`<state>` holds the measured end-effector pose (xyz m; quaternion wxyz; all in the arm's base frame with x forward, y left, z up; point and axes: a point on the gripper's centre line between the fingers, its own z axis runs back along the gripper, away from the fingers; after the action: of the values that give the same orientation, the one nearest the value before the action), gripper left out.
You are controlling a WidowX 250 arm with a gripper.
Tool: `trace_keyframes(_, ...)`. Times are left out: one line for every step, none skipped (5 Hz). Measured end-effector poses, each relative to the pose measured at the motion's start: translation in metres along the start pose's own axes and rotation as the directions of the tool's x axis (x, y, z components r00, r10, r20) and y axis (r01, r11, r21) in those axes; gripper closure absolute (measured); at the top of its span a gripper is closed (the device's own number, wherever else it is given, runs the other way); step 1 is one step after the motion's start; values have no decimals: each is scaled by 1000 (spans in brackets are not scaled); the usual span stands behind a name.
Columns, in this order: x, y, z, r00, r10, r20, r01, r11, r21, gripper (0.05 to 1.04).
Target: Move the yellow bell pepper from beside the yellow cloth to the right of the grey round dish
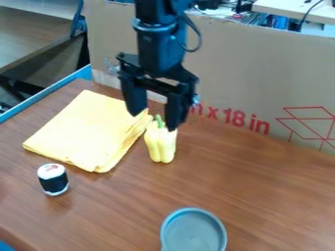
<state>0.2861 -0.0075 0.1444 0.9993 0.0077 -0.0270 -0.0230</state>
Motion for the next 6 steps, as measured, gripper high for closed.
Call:
trace_keyframes(12,18,0,1000,27,16,-27,1000,11,82)
trace_keyframes(25,31,-14,998,53,22,-54,998,22,82)
trace_keyframes(44,32,-35,999,29,-31,-29,1000,13,82)
trace_keyframes(53,32,-46,999,16,-46,-16,1000,2,82)
trace_keyframes(60,32,-65,994,8,-110,-9,1000,-4,82)
trace_keyframes(61,32,-67,994,24,-106,-25,1000,0,119)
